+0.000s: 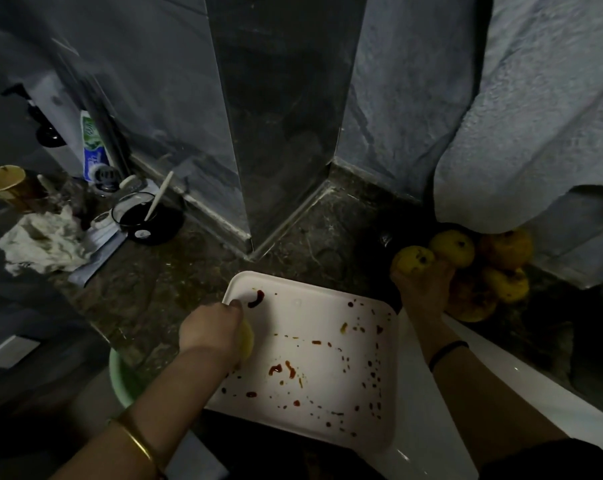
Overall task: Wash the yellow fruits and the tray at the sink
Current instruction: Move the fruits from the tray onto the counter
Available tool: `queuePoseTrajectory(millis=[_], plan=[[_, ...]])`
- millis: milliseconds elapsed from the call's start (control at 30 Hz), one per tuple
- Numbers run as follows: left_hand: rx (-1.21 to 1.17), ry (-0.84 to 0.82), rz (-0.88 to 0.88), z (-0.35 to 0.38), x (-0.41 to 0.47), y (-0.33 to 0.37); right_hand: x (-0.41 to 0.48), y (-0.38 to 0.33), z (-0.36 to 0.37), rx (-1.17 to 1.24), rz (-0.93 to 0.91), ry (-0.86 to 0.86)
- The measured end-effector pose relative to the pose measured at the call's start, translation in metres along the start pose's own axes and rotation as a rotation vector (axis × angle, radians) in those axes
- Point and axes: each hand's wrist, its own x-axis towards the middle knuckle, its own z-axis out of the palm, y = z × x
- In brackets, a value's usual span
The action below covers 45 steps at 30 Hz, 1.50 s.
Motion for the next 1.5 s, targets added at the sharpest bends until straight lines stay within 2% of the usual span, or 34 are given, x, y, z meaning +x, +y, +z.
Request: queuePoseTrajectory(millis=[200, 600, 767, 867, 967, 1033, 1100, 1167, 1200, 1267, 1333, 1400, 1500], plan=[[0.003, 0.017, -0.011, -0.003, 0.001, 0.007, -0.002, -0.006, 0.002, -0.096, -0.020, 0.037], [-0.030, 0.113, -0.025, 0.012, -0.005, 0.008, -0.005, -0.026, -0.013, -0.257, 0.102, -0.090], [-0.045, 0.128, -0.031, 0.015, -0.007, 0.007, -0.012, -0.033, -0.019, -0.315, 0.099, -0.148], [-0.064, 0.158, -0.029, 0.019, -0.006, 0.006, -0.022, -0.041, -0.021, -0.389, 0.005, -0.089], [-0.078, 0.193, -0.017, 0.023, -0.008, 0.006, -0.045, -0.060, -0.017, -0.570, -0.205, -0.002], [-0.099, 0.205, -0.011, 0.024, -0.010, 0.005, -0.068, -0.076, -0.008, -0.524, -0.367, -0.065], [-0.143, 0.203, 0.001, 0.025, -0.014, 0.003, -0.097, -0.086, 0.006, -0.468, -0.466, -0.250], [-0.314, 0.227, -0.021, 0.027, -0.017, -0.005, -0.124, -0.090, 0.021, -0.413, -0.489, -0.484], [-0.478, 0.267, -0.055, 0.029, -0.020, -0.009, -0.134, -0.091, 0.028, -0.375, -0.496, -0.583], [-0.895, 0.365, -0.194, 0.034, -0.023, -0.019, -0.150, -0.092, 0.040, -0.310, -0.501, -0.748], [-1.297, 0.374, -0.392, 0.046, -0.015, -0.031, -0.162, -0.095, 0.050, -0.280, -0.511, -0.899], [-1.567, 0.326, -0.520, 0.061, -0.001, -0.039, -0.172, -0.096, 0.056, -0.282, -0.520, -0.981], [-1.821, 0.252, -0.550, 0.091, 0.019, -0.043, -0.186, -0.102, 0.070, -0.353, -0.584, -0.999]])
